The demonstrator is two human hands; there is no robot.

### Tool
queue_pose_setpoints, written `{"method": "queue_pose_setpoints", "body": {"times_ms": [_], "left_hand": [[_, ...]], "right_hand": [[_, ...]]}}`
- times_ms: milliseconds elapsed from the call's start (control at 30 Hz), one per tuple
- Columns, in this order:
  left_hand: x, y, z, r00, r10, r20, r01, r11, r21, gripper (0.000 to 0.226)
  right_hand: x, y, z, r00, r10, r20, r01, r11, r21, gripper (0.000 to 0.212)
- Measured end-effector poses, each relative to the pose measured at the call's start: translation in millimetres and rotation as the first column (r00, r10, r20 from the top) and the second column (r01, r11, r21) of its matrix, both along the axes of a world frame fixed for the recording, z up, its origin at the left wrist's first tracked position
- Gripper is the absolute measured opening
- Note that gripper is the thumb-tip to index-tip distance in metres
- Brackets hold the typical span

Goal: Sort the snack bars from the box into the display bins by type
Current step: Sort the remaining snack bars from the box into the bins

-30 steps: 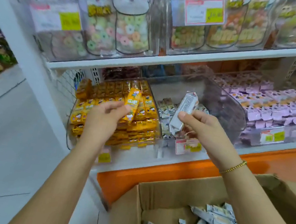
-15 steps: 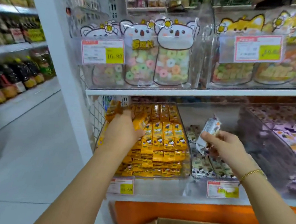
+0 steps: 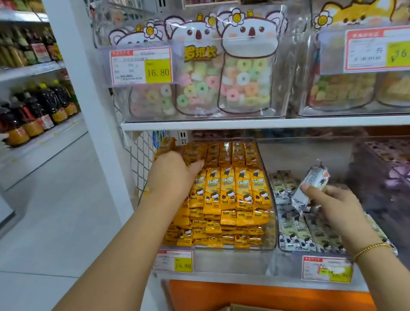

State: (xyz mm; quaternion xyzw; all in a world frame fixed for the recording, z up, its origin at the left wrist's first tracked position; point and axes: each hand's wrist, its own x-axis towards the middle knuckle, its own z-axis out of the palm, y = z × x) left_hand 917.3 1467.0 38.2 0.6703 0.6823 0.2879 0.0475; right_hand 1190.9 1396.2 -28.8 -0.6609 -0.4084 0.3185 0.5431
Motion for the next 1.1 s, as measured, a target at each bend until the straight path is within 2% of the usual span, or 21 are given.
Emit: {"method": "queue_pose_setpoints", "body": {"times_ms": [133, 300, 433, 533, 600, 700, 767, 867, 1100], "left_hand": [[-2, -2, -2, 0.999, -0.039, 0.035, 0.037, 0.997, 0.061, 0.046], [-2, -4, -8, 0.99, -0.137, -0.025, 0.137, 0.991, -0.002, 0.03], [-2, -2, -5, 0.997, -0.081, -0.008, 0.082, 0.993, 0.08, 0.019], [-4, 9, -6, 0.998, -0.03, 0.058, 0.024, 0.995, 0.1, 0.024], [-6, 15, -10, 0.999, 0.024, 0.023, -0.027, 0.992, 0.123, 0.03], [-9, 21, -15, 0.993, 0.113, -0.042, -0.104, 0.978, 0.178, 0.033], [-11, 26, -19, 0.993, 0.117, -0.004, -0.115, 0.977, 0.177, 0.032], [-12, 37, -21, 0.99, 0.05, 0.134, -0.07, 0.985, 0.155, 0.025], [-12, 42, -22, 0.987, 0.109, 0.121, -0.128, 0.978, 0.166, 0.028]], "right_hand": [[3, 0, -3, 1.0, -0.013, -0.007, 0.013, 1.0, -0.019, 0.062], [1, 1, -2, 0.999, 0.0, 0.04, 0.001, 0.999, -0.032, 0.053], [2, 3, -6, 0.997, 0.007, 0.077, -0.005, 1.0, -0.021, 0.048], [2, 4, -6, 0.997, 0.018, 0.077, -0.017, 1.0, -0.018, 0.037], [2, 4, -5, 0.997, 0.021, 0.071, -0.019, 0.999, -0.029, 0.035], [5, 4, -8, 0.998, 0.03, 0.064, -0.027, 0.999, -0.045, 0.056], [6, 3, -9, 0.997, 0.027, 0.074, -0.023, 0.998, -0.053, 0.063], [6, 4, -10, 0.997, 0.037, 0.075, -0.034, 0.998, -0.047, 0.067], [6, 4, -11, 0.997, 0.035, 0.071, -0.032, 0.998, -0.053, 0.067]]}}
